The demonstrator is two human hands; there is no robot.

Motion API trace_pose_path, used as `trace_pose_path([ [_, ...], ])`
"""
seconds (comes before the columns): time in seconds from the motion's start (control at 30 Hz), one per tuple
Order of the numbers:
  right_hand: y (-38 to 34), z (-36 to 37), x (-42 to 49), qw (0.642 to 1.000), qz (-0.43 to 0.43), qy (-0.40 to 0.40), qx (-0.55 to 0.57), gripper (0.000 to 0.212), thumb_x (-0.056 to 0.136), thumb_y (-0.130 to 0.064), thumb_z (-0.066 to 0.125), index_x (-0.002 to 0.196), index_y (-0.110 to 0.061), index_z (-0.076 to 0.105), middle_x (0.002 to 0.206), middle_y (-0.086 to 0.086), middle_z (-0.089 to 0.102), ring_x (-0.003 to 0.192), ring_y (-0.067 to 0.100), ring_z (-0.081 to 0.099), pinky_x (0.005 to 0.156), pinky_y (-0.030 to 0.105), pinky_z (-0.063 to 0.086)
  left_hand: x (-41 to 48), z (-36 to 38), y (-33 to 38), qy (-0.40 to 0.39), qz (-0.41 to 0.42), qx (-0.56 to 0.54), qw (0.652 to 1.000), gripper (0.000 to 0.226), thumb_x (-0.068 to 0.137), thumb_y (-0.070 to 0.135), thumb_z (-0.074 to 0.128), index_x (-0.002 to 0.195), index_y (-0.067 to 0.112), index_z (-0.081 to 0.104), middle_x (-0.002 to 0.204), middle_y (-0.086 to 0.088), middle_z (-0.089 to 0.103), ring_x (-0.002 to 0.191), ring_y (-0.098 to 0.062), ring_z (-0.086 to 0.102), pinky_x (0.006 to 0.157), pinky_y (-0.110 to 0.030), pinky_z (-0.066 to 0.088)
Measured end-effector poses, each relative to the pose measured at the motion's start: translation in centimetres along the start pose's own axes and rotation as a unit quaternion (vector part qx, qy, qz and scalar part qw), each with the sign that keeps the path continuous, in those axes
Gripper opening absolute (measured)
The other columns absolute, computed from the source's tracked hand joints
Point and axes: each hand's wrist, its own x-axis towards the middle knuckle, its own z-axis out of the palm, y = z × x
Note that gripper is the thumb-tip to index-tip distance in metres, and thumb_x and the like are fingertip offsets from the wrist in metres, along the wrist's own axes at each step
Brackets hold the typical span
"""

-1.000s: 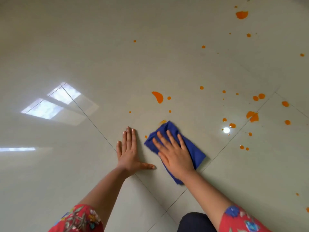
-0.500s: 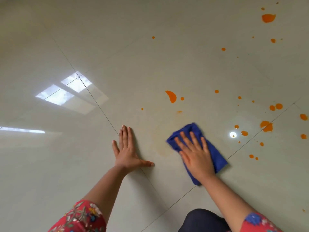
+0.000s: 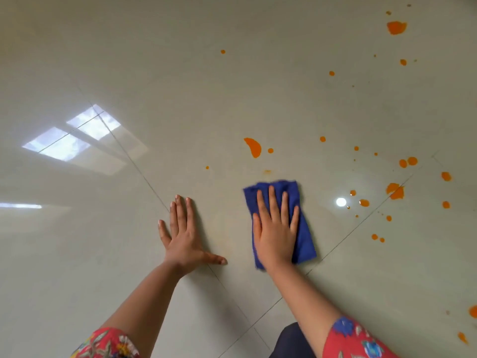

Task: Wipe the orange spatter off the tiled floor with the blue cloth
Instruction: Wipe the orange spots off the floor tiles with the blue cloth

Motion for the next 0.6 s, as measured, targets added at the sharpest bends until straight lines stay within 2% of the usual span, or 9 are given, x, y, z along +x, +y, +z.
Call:
trace_pose_path([
  [0.03,-0.6,0.0,-2.1,1.0,-0.003,0.003,0.003,0.056,0.097,-0.042,0.035,0.152,-0.032,0.028,0.16,-0.004,0.022,0.147,0.027,0.024,0.117,0.053,0.016,0.1,0.0,-0.1,0.002,0.001,0.001,1.0,0.167,0.03,0.084,0.071,0.136,0.022,-0.043,0.14,0.002,-0.053,0.13,-0.013,-0.048,0.108,-0.049,-0.026],
  [0.1,-2.8,0.4,-4.4,0.994,-0.103,-0.026,0.018,0.056,0.096,-0.042,0.038,0.15,-0.032,0.031,0.16,-0.004,0.023,0.145,0.029,0.027,0.117,0.054,0.016,0.3,0.0,0.0,0.0,0.004,-0.004,1.0,0.168,0.026,0.088,0.066,0.137,0.023,-0.041,0.141,0.003,-0.052,0.132,-0.013,-0.046,0.109,-0.05,-0.024],
  [0.2,-5.9,1.0,0.2,0.969,-0.243,-0.035,0.025,0.053,0.098,-0.04,0.036,0.15,-0.033,0.03,0.16,-0.007,0.025,0.146,0.027,0.025,0.118,0.053,0.016,0.2,0.1,0.0,-0.002,0.011,-0.008,1.0,0.166,0.023,0.09,0.062,0.136,0.025,-0.042,0.142,0.004,-0.051,0.132,-0.012,-0.046,0.11,-0.05,-0.023],
  [0.27,-6.4,1.1,4.6,0.969,-0.247,-0.034,0.005,0.052,0.098,-0.04,0.033,0.149,-0.034,0.033,0.158,-0.008,0.028,0.145,0.025,0.028,0.118,0.051,0.016,0.1,0.1,0.1,0.001,0.006,0.0,1.0,0.167,0.027,0.085,0.07,0.135,0.025,-0.042,0.141,0.004,-0.052,0.131,-0.012,-0.047,0.11,-0.05,-0.023],
  [0.4,-3.4,1.0,4.9,0.998,-0.061,0.01,0.022,0.05,0.099,-0.042,0.032,0.149,-0.034,0.034,0.158,-0.008,0.029,0.146,0.023,0.026,0.118,0.049,0.016,-0.1,0.0,0.1,0.003,0.009,0.001,1.0,0.168,0.031,0.082,0.074,0.137,0.023,-0.042,0.14,0.002,-0.054,0.13,-0.013,-0.048,0.109,-0.05,-0.026],
  [0.43,-3.4,0.9,3.2,0.998,-0.049,0.012,0.025,0.051,0.099,-0.042,0.032,0.15,-0.034,0.032,0.159,-0.008,0.027,0.147,0.024,0.024,0.118,0.05,0.016,0.0,0.1,0.0,0.003,0.012,-0.003,1.0,0.167,0.031,0.082,0.074,0.137,0.023,-0.042,0.14,0.002,-0.053,0.13,-0.013,-0.048,0.109,-0.05,-0.026],
  [0.47,-4.0,1.0,1.4,0.997,-0.071,0.006,0.02,0.052,0.099,-0.041,0.033,0.15,-0.033,0.031,0.159,-0.007,0.027,0.147,0.025,0.025,0.118,0.052,0.017,0.0,0.1,0.0,0.005,0.013,-0.006,1.0,0.167,0.032,0.082,0.074,0.137,0.023,-0.042,0.141,0.002,-0.052,0.131,-0.013,-0.047,0.109,-0.05,-0.026],
  [0.53,-6.0,1.3,-0.2,0.985,-0.174,-0.012,0.017,0.052,0.098,-0.039,0.036,0.15,-0.031,0.032,0.158,-0.007,0.028,0.146,0.026,0.027,0.118,0.053,0.019,0.1,0.0,0.1,0.006,0.012,-0.004,1.0,0.166,0.032,0.082,0.072,0.138,0.022,-0.04,0.143,0.002,-0.05,0.131,-0.013,-0.047,0.11,-0.051,-0.024],
  [0.6,-8.0,1.4,2.5,0.967,-0.251,-0.019,0.028,0.051,0.098,-0.038,0.034,0.149,-0.032,0.033,0.158,-0.008,0.029,0.145,0.025,0.028,0.118,0.052,0.019,0.0,0.0,0.2,0.008,0.006,0.004,1.0,0.166,0.033,0.081,0.073,0.137,0.019,-0.041,0.141,0.003,-0.052,0.13,-0.012,-0.048,0.11,-0.05,-0.024],
])
